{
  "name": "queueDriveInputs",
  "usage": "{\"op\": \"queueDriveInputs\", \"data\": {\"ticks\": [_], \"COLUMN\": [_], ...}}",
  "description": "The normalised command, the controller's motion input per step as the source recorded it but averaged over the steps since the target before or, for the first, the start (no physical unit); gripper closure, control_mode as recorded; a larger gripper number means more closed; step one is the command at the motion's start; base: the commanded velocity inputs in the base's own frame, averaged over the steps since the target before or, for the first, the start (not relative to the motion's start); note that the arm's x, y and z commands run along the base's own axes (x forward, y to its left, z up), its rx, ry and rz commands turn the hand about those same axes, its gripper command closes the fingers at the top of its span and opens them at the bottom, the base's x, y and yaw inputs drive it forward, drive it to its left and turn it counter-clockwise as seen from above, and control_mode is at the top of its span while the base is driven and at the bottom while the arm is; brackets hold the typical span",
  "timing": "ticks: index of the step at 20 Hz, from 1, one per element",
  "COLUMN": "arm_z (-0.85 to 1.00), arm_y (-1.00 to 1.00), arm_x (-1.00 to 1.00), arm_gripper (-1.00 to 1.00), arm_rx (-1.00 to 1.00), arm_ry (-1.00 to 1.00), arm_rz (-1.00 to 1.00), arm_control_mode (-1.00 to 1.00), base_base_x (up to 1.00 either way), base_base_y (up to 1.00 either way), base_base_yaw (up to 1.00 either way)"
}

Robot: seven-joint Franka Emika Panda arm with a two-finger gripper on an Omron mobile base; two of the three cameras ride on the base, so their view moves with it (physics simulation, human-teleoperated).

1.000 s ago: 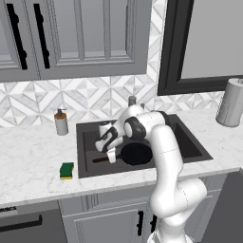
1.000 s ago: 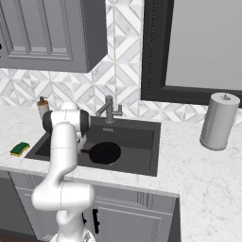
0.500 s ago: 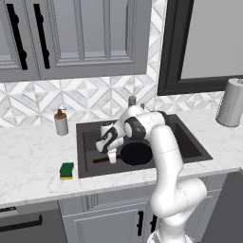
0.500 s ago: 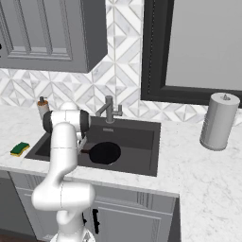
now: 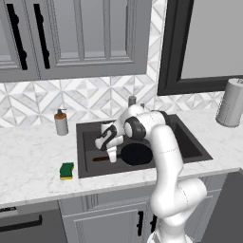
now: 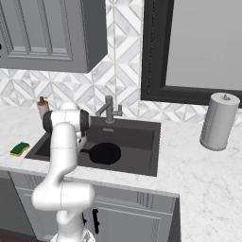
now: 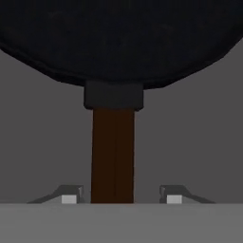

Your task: Pick the pan and sponge and place them into the sink. Then turn on the water.

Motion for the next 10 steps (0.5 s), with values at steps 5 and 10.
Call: {"op": "queueDriveInputs", "data": {"ticks": [5, 10], "arm_z": [0.59, 0.93], "arm_y": [0.0, 0.24], "arm_x": [-0.01, -0.12], "arm_gripper": [-1.0, -1.0], "arm_rx": [-0.06, -0.07], "arm_ry": [0.13, 0.05], "arm_rz": [-0.01, 0.02], "arm_control_mode": [-1.0, -1.0], "base_base_x": [0.0, 0.0], "base_base_y": [0.0, 0.0], "base_base_yaw": [0.0, 0.0]}}
